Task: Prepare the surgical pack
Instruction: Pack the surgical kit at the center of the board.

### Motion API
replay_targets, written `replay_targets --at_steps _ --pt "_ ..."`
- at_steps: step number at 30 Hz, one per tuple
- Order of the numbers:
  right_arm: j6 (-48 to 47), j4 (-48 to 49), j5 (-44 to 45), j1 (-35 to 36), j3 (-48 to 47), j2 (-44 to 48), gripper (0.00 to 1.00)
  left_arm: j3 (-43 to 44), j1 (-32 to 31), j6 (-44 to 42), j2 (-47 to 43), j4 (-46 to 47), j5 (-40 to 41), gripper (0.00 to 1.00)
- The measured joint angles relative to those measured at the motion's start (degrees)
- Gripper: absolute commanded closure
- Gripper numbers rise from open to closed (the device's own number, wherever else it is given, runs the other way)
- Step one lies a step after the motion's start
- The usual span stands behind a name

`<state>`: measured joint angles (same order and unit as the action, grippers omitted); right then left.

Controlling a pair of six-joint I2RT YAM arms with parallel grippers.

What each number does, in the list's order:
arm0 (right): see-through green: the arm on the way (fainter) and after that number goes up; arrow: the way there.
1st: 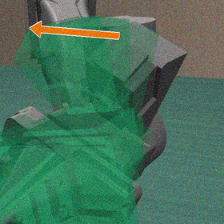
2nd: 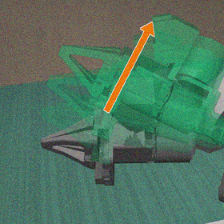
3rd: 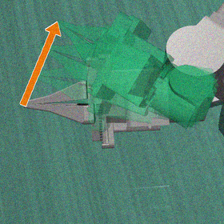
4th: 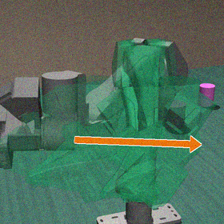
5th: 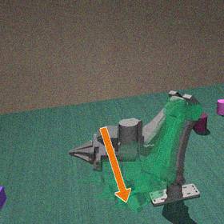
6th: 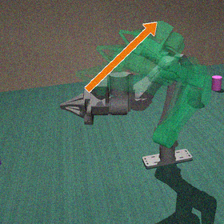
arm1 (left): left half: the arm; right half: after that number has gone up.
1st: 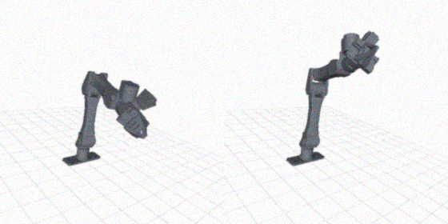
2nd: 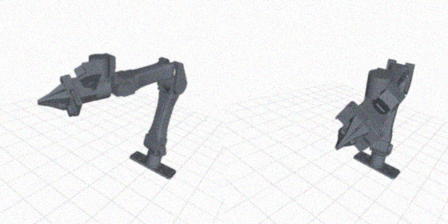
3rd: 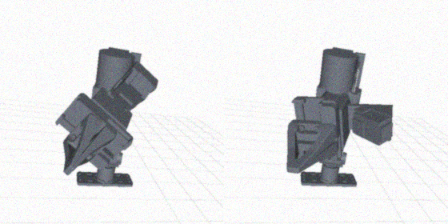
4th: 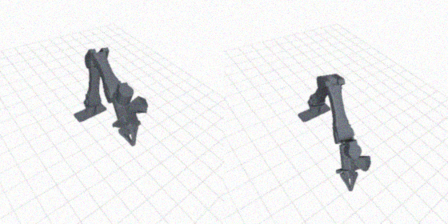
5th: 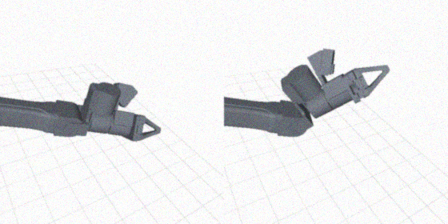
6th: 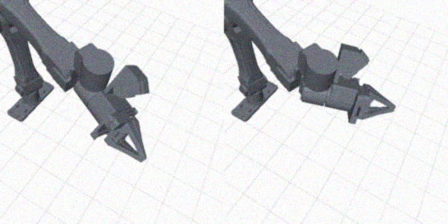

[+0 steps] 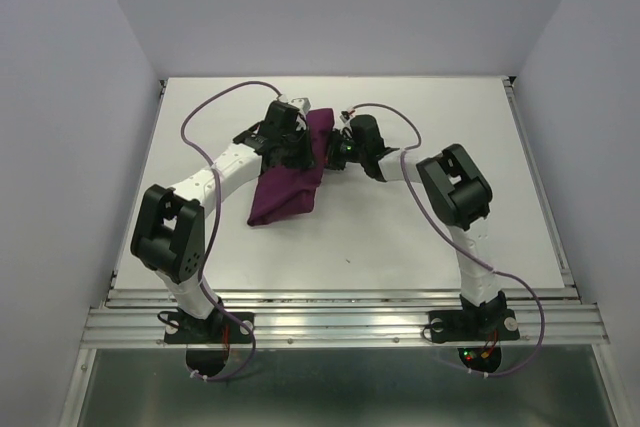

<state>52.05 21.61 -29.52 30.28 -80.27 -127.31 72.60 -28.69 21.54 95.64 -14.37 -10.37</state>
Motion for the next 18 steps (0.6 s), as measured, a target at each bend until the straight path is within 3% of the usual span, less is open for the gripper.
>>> replay_targets --at_steps 8,18 --pt "3.3 5.8 -4.1 0.0 1.7 -1.9 0.99 -0.2 -0.1 0.0 0.2 0.6 0.5 1.00" --pt "5.2 3.9 -3.5 0.2 4.4 -2.9 0.99 -2.3 -0.6 1.5 3.8 8.0 0.8 1.00"
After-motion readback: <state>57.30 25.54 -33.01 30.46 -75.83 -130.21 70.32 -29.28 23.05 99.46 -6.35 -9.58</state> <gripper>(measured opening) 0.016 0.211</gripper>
